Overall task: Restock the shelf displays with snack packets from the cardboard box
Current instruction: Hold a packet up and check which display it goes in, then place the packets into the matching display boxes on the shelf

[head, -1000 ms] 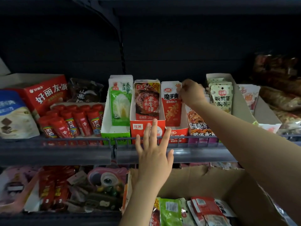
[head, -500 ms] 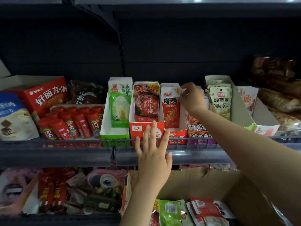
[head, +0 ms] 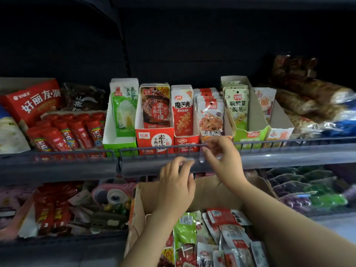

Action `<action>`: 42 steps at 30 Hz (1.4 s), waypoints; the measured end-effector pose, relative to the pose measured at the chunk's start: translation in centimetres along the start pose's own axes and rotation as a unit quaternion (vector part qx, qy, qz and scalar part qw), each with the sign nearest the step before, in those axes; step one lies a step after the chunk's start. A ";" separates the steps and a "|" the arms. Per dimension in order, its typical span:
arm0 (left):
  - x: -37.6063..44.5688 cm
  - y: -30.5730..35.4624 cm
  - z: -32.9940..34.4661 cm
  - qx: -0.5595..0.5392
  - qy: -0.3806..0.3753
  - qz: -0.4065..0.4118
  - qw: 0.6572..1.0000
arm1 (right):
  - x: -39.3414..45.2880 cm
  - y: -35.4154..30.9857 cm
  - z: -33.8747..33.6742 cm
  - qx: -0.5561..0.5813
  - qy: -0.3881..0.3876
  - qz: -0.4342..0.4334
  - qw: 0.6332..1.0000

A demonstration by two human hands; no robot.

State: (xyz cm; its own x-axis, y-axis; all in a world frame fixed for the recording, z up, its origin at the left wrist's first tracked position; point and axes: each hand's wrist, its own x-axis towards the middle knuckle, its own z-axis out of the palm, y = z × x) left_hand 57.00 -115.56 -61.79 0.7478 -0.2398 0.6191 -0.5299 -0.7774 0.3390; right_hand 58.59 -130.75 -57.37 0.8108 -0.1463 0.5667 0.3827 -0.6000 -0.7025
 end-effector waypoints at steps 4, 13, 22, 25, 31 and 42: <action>-1.8 0.6 1.1 -0.056 -0.129 -0.058 0.988 | -4.6 2.6 -0.1 -0.012 -0.034 0.048 0.998; -5.0 -0.3 4.9 -0.080 -0.425 -0.200 0.879 | -10.5 9.0 0.4 -0.100 -0.171 0.171 0.965; -7.4 -1.2 7.4 -0.051 -0.569 -0.232 0.788 | -13.0 12.1 1.7 -0.144 -0.455 0.216 0.852; -8.3 -0.9 8.1 -0.066 -0.561 -0.251 0.786 | -13.2 12.4 1.8 -0.151 -0.504 0.214 0.823; -9.6 -0.3 9.2 -0.107 -0.522 -0.327 0.780 | -13.1 12.5 1.8 -0.136 -0.531 0.214 0.809; -5.5 -0.2 6.6 -0.169 -0.424 -0.390 0.800 | -10.5 10.6 0.3 -0.077 -0.484 0.258 0.833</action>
State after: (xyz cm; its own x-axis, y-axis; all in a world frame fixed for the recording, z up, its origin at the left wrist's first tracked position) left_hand 55.63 -117.93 -69.91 0.8304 -0.1780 -0.5280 0.2596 -0.7149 0.6492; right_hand 54.26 -135.30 -70.91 0.8552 0.2418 -0.4585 -0.1284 -0.7582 -0.6392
